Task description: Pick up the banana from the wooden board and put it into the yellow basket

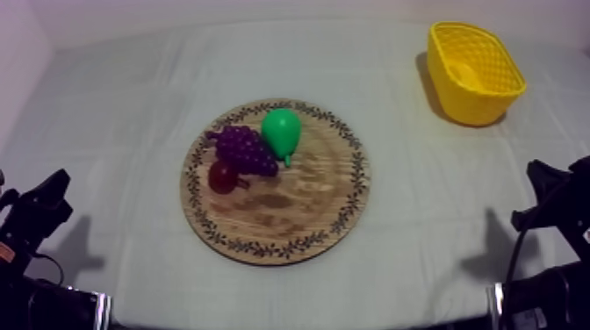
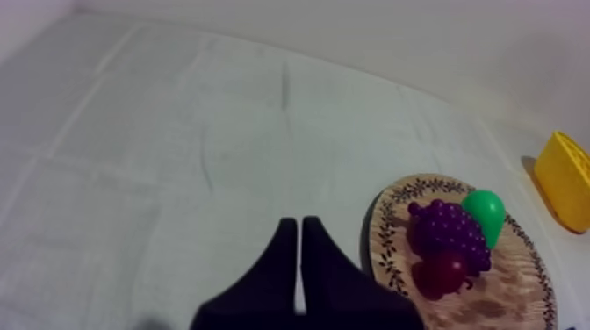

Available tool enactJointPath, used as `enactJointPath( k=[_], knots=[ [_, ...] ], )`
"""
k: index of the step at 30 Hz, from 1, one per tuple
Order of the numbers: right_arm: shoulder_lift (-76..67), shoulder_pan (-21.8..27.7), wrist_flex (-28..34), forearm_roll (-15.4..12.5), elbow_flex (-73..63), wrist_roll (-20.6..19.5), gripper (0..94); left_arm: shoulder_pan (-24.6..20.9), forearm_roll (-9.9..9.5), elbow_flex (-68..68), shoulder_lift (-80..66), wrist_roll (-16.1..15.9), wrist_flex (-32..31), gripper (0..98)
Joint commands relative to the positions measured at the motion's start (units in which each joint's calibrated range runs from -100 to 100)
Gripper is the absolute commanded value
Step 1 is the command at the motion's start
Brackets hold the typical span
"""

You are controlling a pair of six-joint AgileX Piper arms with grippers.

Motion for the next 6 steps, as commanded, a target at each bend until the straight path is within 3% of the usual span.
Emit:
enactJointPath(
  k=[1, 6],
  knots=[
    [0.0, 0.0, 0.0, 0.0, 0.0, 0.1, 0.4, 0.0, 0.04, 0.0, 0.0, 0.0, 0.0, 0.1],
    [0.0, 0.0, 0.0, 0.0, 0.0, 0.2, 0.4, 0.0, 0.04, 0.0, 0.0, 0.0, 0.0, 0.1]
  ],
)
